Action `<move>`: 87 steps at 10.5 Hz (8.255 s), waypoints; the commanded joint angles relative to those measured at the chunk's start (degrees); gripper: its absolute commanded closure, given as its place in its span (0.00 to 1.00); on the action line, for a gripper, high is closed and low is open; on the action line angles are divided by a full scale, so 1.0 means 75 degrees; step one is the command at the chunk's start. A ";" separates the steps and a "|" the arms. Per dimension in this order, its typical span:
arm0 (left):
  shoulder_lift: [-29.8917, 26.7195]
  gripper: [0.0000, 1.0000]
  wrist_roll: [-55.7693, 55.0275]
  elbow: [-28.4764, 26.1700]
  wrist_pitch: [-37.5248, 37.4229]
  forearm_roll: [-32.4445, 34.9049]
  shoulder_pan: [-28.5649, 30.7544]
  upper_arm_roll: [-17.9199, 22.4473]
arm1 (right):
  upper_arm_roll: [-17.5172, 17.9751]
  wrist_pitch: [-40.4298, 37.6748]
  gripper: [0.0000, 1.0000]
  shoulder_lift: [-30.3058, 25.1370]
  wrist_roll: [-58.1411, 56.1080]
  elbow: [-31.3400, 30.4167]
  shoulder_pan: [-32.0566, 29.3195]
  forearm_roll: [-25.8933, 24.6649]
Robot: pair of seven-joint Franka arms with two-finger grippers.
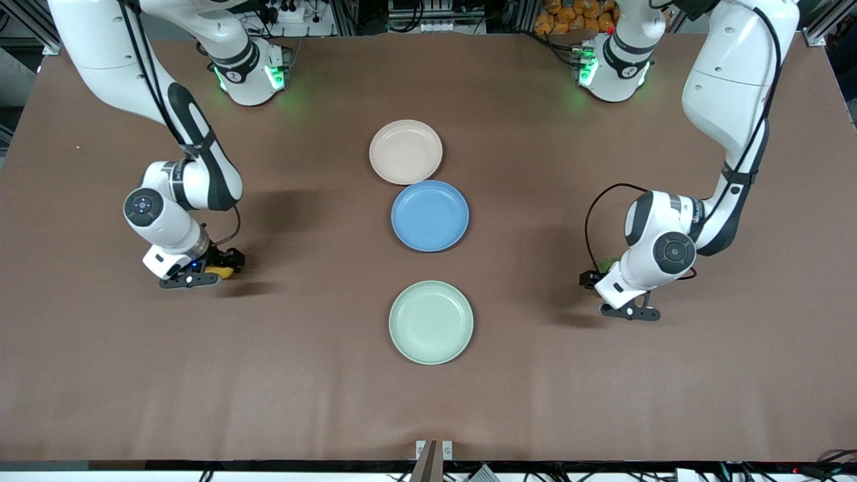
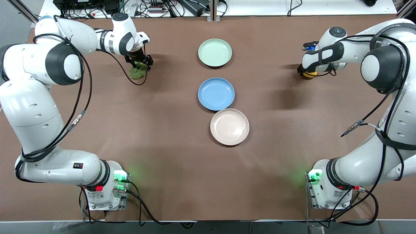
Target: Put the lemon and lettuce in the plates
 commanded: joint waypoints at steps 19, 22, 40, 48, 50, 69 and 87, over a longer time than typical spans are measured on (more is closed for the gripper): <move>-0.0331 1.00 -0.5643 0.1025 0.0450 0.0119 -0.1138 -0.0749 | 0.0211 -0.4943 0.79 -0.0644 0.1013 0.2129 0.1716 0.1102; -0.0108 1.00 -0.7390 0.1682 0.0450 0.0119 -0.1677 -0.0750 | 0.0246 -0.5646 0.79 -0.0936 0.1036 0.2071 0.2231 0.1114; 0.2317 1.00 -0.9107 0.3617 0.3367 0.0178 -0.4163 0.0657 | 0.0211 -0.4981 0.82 -0.0738 0.4843 0.1684 0.6661 0.0693; 0.2553 1.00 -0.8183 0.3406 0.3274 0.0728 -0.4269 0.0950 | 0.0223 -0.4220 0.69 -0.0117 0.5747 0.1731 0.7319 0.0493; 0.2425 1.00 -0.7844 0.3406 0.2598 0.0729 -0.4071 0.0950 | 0.0223 -0.4207 0.00 -0.0116 0.6062 0.1789 0.7365 0.0493; 0.0317 0.00 -0.5044 0.3371 -0.1223 0.0612 -0.2912 0.0705 | 0.0176 -0.6469 0.00 -0.0585 0.3491 0.3722 0.2871 0.0540; -0.3398 0.00 -0.0917 0.1179 -0.3555 -0.0689 0.0290 -0.0598 | 0.0152 -0.8951 0.00 -0.1438 0.0521 0.5704 -0.0731 -0.0152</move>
